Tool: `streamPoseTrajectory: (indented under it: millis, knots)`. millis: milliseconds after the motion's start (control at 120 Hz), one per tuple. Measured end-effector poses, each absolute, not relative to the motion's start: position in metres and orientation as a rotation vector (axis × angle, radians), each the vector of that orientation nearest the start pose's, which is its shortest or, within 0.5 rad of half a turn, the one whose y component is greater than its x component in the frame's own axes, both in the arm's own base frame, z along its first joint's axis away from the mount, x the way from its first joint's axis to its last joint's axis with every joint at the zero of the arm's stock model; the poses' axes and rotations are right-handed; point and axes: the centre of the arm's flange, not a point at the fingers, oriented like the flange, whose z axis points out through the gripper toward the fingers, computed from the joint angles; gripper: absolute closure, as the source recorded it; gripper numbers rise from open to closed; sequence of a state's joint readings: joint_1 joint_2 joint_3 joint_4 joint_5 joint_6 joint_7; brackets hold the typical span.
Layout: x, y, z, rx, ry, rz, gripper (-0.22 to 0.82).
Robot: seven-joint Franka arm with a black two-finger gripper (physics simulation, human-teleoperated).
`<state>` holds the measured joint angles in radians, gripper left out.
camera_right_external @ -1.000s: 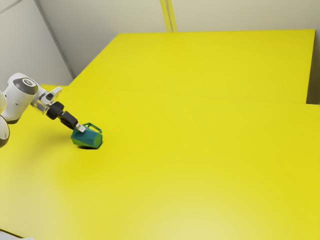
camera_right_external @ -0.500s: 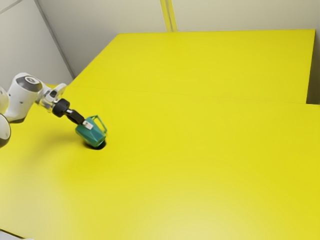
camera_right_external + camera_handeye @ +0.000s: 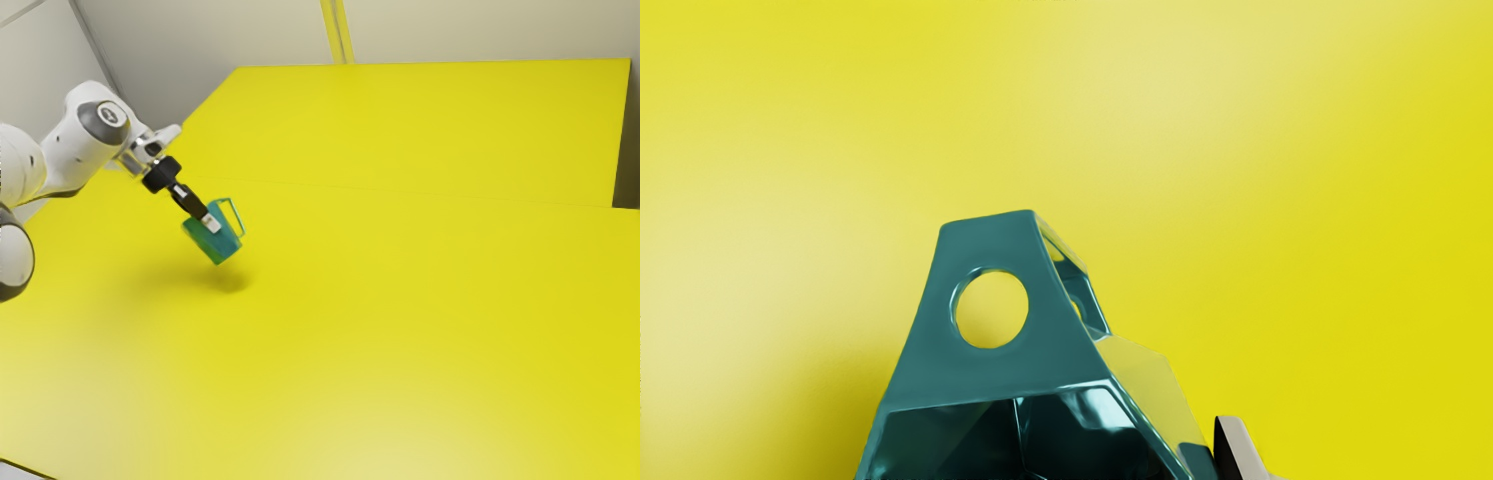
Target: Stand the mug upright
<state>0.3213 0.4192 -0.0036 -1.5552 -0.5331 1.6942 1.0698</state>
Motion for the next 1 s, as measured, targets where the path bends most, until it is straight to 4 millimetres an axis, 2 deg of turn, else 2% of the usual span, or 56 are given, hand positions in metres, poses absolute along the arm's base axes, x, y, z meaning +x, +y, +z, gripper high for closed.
streamPoseTrajectory:
  millis: [100, 250, 392, 525, 767, 1000]
  knots:
    - [0.642, 0.119, 0.408, 2.564, -0.919, 0.131, 0.78]
    - [0.647, 0.089, 0.405, 2.724, -1.084, 0.091, 0.78]
    - [0.656, 0.058, 0.399, 2.814, -1.195, 0.125, 0.78]
    - [0.657, 0.041, 0.391, 2.863, -1.221, 0.180, 0.78]
    - [0.663, 0.023, 0.380, 2.913, -1.219, 0.292, 0.78]
    - [0.671, 0.017, 0.352, 2.930, -1.188, 0.294, 0.78]
